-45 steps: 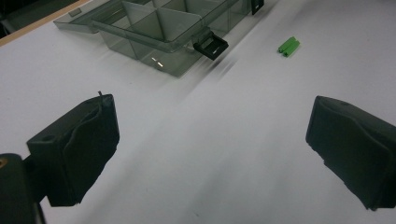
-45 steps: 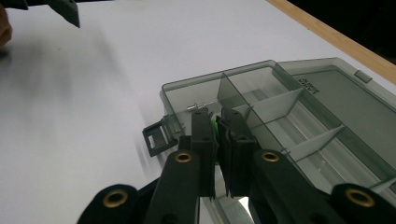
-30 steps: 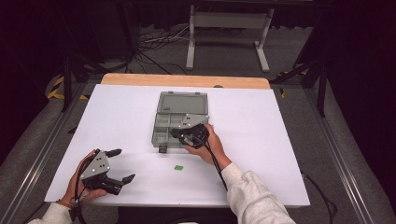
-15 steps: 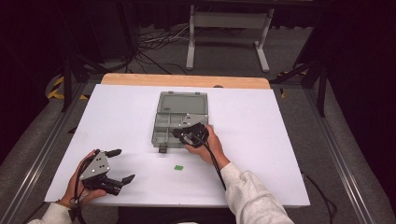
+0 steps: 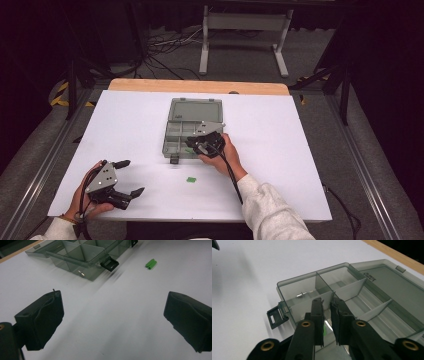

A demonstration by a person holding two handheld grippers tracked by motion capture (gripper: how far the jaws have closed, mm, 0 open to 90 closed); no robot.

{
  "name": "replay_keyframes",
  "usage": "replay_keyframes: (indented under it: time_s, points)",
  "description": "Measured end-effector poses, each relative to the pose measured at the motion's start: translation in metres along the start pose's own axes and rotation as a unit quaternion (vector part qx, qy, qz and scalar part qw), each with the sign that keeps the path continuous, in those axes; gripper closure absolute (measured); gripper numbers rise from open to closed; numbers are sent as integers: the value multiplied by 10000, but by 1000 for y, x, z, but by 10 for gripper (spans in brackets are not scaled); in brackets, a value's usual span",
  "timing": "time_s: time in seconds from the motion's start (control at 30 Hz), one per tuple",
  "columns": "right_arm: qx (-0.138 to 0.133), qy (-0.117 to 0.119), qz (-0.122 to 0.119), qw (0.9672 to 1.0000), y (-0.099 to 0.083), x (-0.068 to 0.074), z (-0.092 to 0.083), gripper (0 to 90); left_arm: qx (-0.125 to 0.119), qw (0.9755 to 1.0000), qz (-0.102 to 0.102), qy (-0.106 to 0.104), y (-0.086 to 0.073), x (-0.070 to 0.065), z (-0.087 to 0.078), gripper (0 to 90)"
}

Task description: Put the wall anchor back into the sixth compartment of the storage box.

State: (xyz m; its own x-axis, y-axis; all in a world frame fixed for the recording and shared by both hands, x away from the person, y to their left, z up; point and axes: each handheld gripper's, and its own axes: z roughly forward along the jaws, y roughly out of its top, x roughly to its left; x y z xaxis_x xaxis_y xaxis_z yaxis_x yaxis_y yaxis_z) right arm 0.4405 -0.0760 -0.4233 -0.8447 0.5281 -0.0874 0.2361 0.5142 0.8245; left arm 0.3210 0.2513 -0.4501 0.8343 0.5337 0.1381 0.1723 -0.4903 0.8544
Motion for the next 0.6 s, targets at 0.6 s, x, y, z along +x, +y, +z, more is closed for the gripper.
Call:
replay_keyframes:
  time_s: [0.6]
  points:
    - [-369,78,-622,9974,7,21,-37,670,-33,10000,-30,16,0,-1,-1,37]
